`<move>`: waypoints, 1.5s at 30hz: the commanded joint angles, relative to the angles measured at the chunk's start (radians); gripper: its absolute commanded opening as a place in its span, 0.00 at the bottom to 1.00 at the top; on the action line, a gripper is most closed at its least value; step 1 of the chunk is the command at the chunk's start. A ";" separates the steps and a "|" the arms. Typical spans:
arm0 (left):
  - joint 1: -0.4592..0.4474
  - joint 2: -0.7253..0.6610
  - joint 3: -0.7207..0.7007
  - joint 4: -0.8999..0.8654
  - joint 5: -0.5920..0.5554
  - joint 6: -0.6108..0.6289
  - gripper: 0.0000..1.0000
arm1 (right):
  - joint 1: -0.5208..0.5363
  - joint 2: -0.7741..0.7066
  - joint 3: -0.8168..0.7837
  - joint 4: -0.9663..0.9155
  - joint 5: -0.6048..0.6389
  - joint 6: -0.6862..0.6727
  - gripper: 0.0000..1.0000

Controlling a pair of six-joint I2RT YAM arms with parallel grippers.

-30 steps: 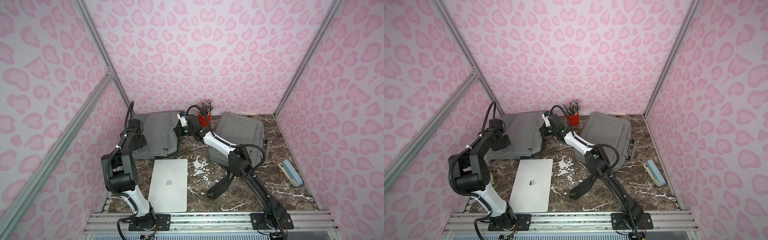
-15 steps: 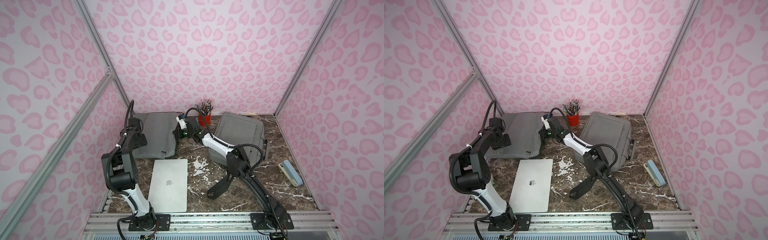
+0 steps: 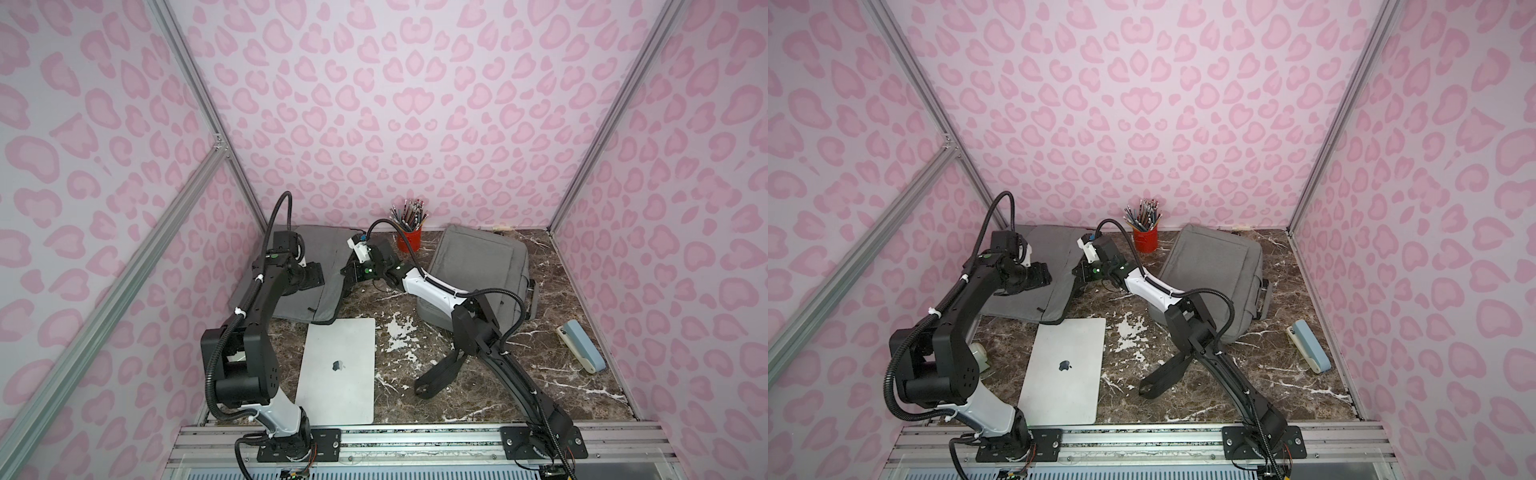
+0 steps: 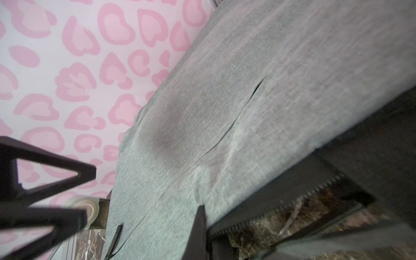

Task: Open the zippered laptop bag and take out the laptop
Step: Place the zippered laptop bag in the zippered laptop bag.

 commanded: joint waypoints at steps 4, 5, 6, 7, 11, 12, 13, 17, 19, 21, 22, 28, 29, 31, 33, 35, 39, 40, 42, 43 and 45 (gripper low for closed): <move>-0.126 -0.009 -0.030 0.006 0.035 0.096 0.76 | -0.010 -0.018 -0.002 0.035 -0.037 0.007 0.00; -0.147 -0.005 -0.035 0.010 0.023 0.107 0.76 | -0.011 -0.018 -0.002 0.036 -0.045 0.012 0.00; -0.163 0.000 -0.035 0.010 0.013 0.114 0.76 | -0.013 -0.018 -0.002 0.036 -0.050 0.017 0.00; -0.179 0.011 -0.030 0.006 -0.006 0.120 0.77 | -0.014 -0.017 -0.002 0.035 -0.056 0.019 0.00; -0.225 0.073 -0.004 -0.038 -0.126 0.135 0.77 | -0.016 -0.017 -0.002 0.039 -0.072 0.033 0.00; -0.229 0.084 0.005 -0.049 -0.165 0.135 0.77 | -0.017 -0.018 -0.002 0.042 -0.076 0.037 0.00; -0.230 0.099 0.012 -0.059 -0.201 0.132 0.77 | -0.017 -0.018 -0.003 0.043 -0.083 0.041 0.00; -0.230 0.131 0.032 -0.079 -0.250 0.120 0.74 | -0.019 -0.016 -0.002 0.062 -0.110 0.063 0.00; -0.230 0.135 0.036 -0.086 -0.290 0.117 0.70 | -0.019 -0.016 -0.002 0.061 -0.111 0.062 0.00; -0.230 0.143 0.041 -0.092 -0.305 0.119 0.67 | -0.020 -0.017 -0.002 0.060 -0.114 0.063 0.00; -0.230 0.152 0.045 -0.098 -0.305 0.122 0.65 | -0.020 -0.017 -0.002 0.064 -0.119 0.065 0.00; -0.230 0.174 0.075 -0.118 -0.252 0.116 0.40 | -0.019 -0.017 -0.002 0.072 -0.129 0.074 0.00; -0.230 0.169 0.078 -0.120 -0.241 0.115 0.36 | -0.019 -0.017 -0.002 0.070 -0.128 0.073 0.00; -0.230 0.164 0.087 -0.129 -0.217 0.117 0.22 | -0.018 -0.015 -0.002 0.070 -0.129 0.071 0.00; -0.229 0.160 0.098 -0.144 -0.200 0.118 0.17 | -0.019 -0.014 -0.003 0.067 -0.127 0.071 0.00; -0.230 0.156 0.108 -0.162 -0.176 0.121 0.16 | -0.019 -0.016 -0.004 0.071 -0.122 0.071 0.00; -0.230 0.146 0.113 -0.186 -0.122 0.134 0.19 | -0.020 -0.016 -0.004 0.073 -0.115 0.070 0.00; -0.230 0.148 0.114 -0.192 -0.115 0.141 0.21 | -0.020 -0.017 -0.004 0.072 -0.115 0.069 0.00; -0.228 0.154 0.114 -0.204 -0.096 0.155 0.23 | -0.019 -0.017 -0.004 0.072 -0.114 0.069 0.00; -0.228 0.159 0.114 -0.210 -0.088 0.159 0.23 | -0.018 -0.016 -0.004 0.072 -0.117 0.069 0.00; -0.229 0.171 0.152 -0.218 -0.078 0.167 0.25 | -0.017 -0.018 -0.004 0.075 -0.120 0.071 0.00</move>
